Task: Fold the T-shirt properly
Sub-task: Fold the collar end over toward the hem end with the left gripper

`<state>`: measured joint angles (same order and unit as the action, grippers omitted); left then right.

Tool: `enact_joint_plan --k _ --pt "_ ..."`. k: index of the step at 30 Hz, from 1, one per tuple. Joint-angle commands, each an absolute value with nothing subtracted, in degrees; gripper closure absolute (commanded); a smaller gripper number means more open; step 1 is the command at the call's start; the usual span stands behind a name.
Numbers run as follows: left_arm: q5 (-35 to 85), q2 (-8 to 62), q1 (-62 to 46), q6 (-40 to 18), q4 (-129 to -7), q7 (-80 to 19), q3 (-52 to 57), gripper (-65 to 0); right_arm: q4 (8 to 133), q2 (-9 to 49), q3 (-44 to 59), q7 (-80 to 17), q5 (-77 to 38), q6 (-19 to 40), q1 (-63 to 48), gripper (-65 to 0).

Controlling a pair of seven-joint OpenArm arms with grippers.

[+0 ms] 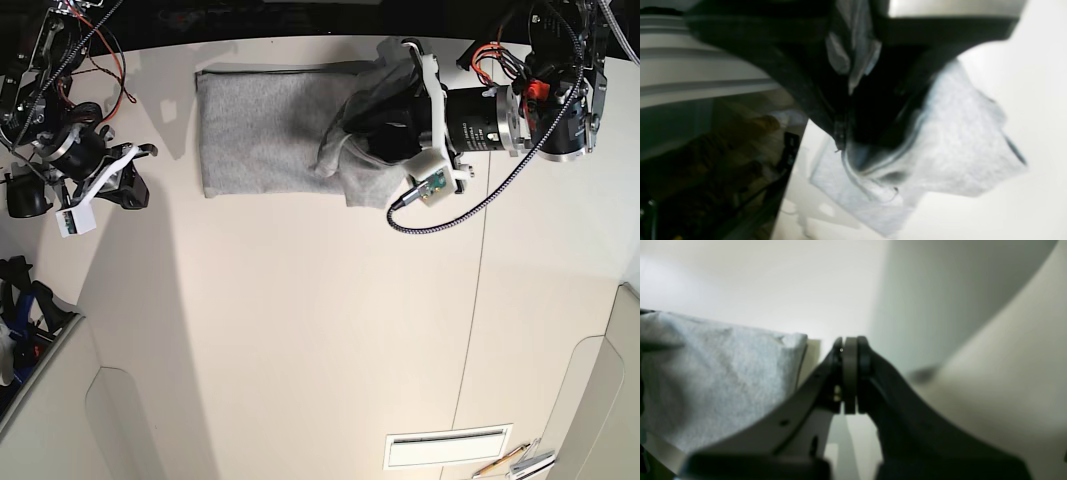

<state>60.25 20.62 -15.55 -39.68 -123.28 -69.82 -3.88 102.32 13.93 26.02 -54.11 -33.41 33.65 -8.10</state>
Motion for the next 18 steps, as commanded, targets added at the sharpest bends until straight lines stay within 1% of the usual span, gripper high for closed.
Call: enact_joint_plan --k 1,8,13,18 --pt "61.7 20.6 -15.2 -40.0 -124.3 -68.1 -4.6 0.0 103.3 14.6 26.4 -52.6 -34.5 33.8 -7.5 0.0" --pt "55.6 15.7 -11.4 -40.0 -123.8 -66.2 -9.4 0.0 103.3 14.4 26.4 -52.5 -34.5 33.8 -7.6 0.0" --pt "52.0 12.2 -9.5 -40.0 -120.0 -65.8 -12.2 0.0 103.3 14.4 26.4 -52.5 -34.5 33.6 -8.5 0.0" --pt "51.2 10.1 -7.7 -40.0 -115.9 -65.5 -14.0 0.0 103.3 14.4 26.4 -52.0 -34.5 33.6 -8.6 0.0"
